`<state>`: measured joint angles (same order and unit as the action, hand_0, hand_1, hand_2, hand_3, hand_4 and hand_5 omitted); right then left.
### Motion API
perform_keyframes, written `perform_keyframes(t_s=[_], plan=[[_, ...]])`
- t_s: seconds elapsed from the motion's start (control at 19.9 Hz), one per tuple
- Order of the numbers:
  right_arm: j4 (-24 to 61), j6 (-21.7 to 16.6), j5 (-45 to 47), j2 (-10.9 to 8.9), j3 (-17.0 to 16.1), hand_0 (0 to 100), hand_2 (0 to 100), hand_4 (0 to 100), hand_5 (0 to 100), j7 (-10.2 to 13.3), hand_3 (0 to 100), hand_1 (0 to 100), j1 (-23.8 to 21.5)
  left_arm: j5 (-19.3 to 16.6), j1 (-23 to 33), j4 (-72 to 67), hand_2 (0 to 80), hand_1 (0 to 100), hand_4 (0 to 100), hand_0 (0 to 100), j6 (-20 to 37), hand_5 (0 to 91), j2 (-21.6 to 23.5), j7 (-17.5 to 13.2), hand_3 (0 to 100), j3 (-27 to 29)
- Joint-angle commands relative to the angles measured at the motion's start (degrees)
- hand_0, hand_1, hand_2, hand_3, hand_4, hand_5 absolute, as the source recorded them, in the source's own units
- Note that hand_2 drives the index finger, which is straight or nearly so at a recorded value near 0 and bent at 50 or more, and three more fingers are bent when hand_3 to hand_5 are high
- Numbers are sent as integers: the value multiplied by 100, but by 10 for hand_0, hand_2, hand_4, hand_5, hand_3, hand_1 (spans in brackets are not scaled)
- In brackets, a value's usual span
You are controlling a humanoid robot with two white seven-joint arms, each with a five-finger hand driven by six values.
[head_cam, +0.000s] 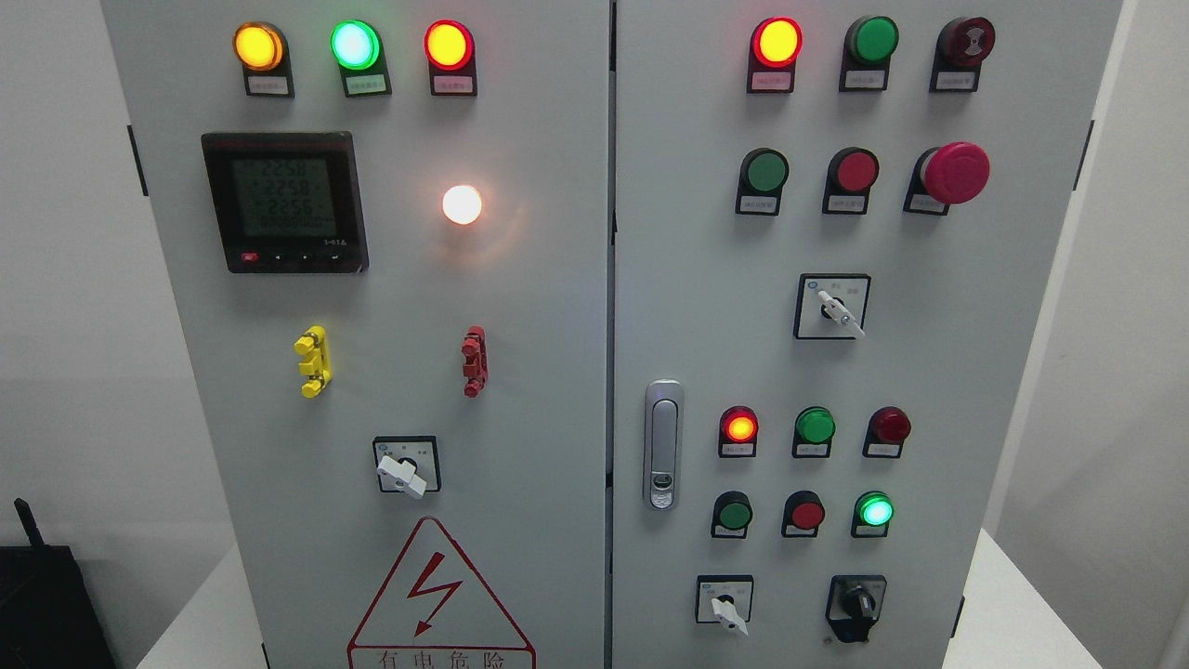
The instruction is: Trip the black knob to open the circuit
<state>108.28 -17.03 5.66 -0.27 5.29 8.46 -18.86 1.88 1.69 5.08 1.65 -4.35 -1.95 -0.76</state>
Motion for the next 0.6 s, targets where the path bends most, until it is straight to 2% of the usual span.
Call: perform_keyframes(t_s=[0.0, 0.55], plan=[[237, -90, 84, 18, 42, 44, 0, 0, 0, -28, 81, 0, -56, 14, -2, -7, 0, 389, 0, 120, -7, 0, -5, 2, 0, 5], [281, -90, 93, 18, 95, 22, 0, 0, 0, -28, 20, 0, -83, 14, -2, -7, 0, 389, 0, 120, -7, 0, -5, 2, 0, 5]])
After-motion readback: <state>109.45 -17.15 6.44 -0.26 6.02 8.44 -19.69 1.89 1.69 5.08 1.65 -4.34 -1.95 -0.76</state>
